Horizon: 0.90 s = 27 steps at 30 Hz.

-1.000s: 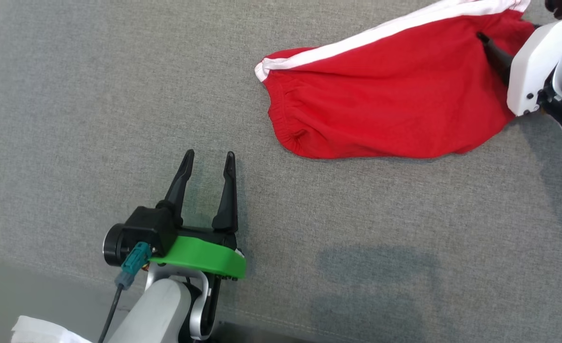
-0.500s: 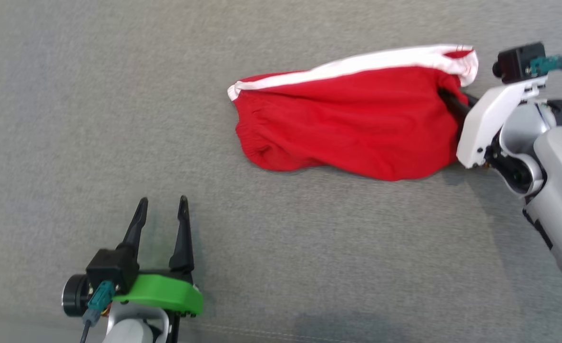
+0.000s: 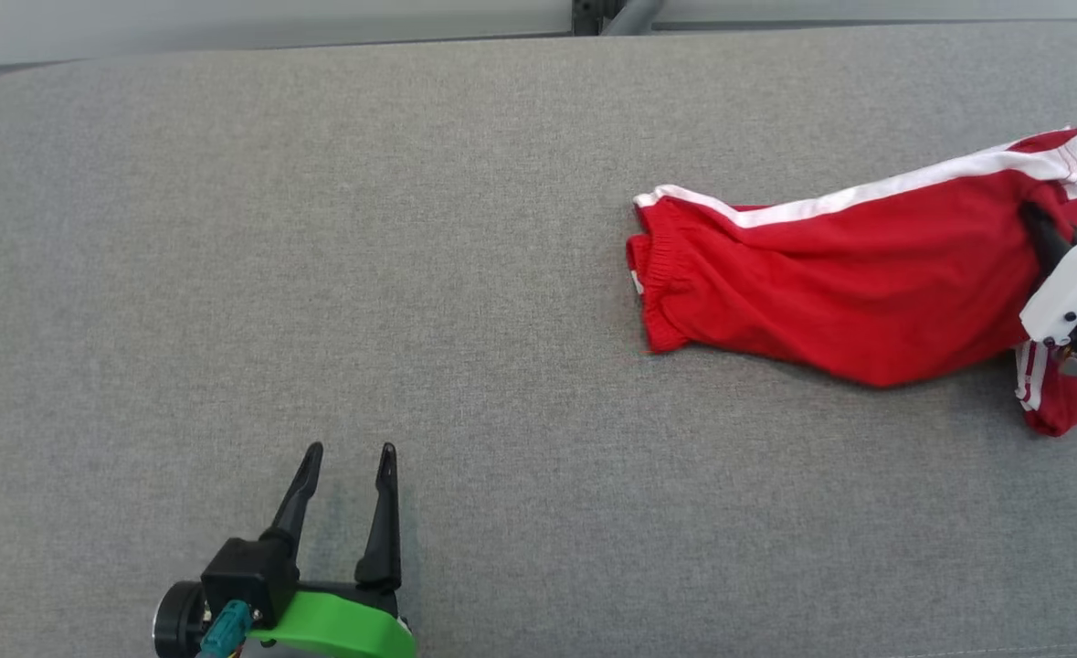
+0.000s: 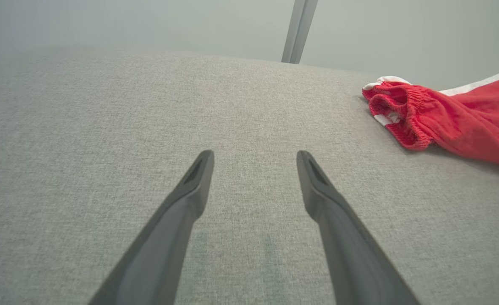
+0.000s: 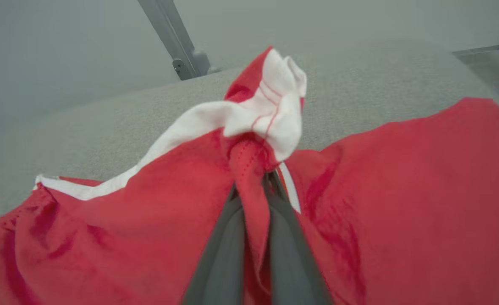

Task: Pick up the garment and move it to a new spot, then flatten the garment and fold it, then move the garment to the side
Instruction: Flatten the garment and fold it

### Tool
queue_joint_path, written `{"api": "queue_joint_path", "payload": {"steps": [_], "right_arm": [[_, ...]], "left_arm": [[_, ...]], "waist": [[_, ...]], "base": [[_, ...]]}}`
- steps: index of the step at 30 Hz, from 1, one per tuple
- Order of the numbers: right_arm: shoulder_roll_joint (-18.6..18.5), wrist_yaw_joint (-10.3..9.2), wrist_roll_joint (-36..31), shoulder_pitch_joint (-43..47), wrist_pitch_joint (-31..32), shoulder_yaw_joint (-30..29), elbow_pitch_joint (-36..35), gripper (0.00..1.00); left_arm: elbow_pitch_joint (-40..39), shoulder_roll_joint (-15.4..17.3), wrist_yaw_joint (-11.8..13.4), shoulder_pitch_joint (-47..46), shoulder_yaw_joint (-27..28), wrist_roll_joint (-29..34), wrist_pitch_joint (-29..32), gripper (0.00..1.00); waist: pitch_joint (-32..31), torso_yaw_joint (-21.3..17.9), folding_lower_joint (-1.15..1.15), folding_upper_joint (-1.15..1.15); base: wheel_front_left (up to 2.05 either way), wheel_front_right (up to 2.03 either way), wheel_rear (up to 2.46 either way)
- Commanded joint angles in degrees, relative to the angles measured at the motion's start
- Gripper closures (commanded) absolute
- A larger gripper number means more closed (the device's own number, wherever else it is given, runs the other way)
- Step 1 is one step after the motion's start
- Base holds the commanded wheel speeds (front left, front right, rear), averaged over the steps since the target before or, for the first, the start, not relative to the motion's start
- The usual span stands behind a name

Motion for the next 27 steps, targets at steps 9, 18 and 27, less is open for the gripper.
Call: {"api": "queue_joint_path", "payload": {"steps": [9,18,27], "right_arm": [[15.53,-0.03,-3.27,5.67,1.63,-4.03,-8.35,1.00],[26.48,-0.03,-10.39,0.68,-0.79,-7.60,-3.72,1.00],[26.65,-0.03,-3.81,-5.73,-6.47,1.54,6.70,1.00]], "left_arm": [[1.19,-3.32,-1.63,4.29,0.38,2.11,-0.20,0.00],[4.26,-4.11,-3.26,1.65,-1.76,4.19,-0.20,0.00],[6.71,-4.82,-4.14,0.13,-2.89,4.86,-0.20,0.00]], "waist": [[-3.22,0.68,0.00,0.03],[-1.03,1.81,0.00,0.03],[-0.01,4.18,0.00,0.03]], "base": [[0.00,0.00,0.00],[0.00,0.00,0.00],[0.00,0.00,0.00]]}}
